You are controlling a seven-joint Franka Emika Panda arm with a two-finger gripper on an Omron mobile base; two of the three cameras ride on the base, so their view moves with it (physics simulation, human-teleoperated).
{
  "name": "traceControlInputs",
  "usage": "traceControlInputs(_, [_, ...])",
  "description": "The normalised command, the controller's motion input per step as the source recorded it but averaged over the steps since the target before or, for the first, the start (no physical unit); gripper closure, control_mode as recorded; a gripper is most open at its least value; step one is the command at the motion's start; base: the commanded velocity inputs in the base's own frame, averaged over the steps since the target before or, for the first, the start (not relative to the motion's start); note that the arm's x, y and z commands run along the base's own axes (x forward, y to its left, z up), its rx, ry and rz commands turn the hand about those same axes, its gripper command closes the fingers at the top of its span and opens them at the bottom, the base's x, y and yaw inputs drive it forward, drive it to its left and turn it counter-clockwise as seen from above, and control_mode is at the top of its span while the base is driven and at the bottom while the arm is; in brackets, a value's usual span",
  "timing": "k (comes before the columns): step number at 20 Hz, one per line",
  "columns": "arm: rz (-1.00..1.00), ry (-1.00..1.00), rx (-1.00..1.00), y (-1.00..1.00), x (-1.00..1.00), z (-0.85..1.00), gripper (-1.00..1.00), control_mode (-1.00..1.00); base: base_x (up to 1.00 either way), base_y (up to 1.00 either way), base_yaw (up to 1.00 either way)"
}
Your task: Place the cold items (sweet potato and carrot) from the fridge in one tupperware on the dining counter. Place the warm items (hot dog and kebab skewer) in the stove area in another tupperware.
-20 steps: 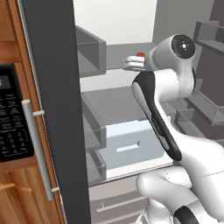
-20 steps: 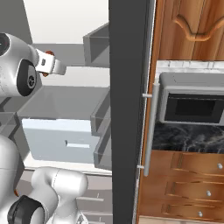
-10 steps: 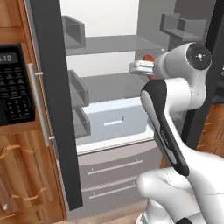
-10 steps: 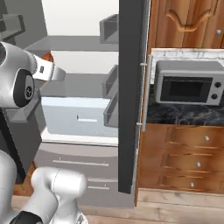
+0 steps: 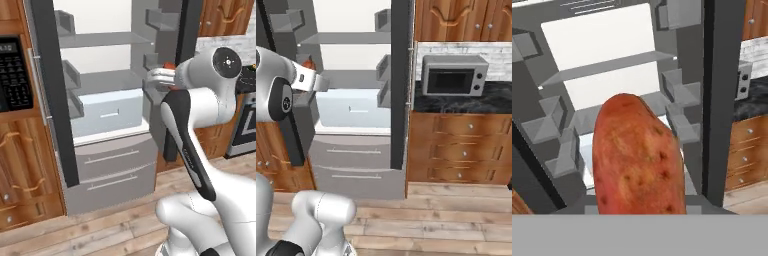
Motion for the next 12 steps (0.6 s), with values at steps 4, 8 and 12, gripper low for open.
traceControlInputs(4, [0.0, 0.0, 0.0, 0.0, 0.0, 0.0, 1.0, 1.0, -1.0, 0.01, -0.35])
traceControlInputs(8, [0.0, 0.0, 0.0, 0.0, 0.0, 0.0, 1.0, 1.0, -0.96, 0.0, -0.43])
traceControlInputs(12, [0.0, 0.0, 0.0, 0.0, 0.0, 0.0, 1.0, 1.0, -0.85, -0.02, -0.51])
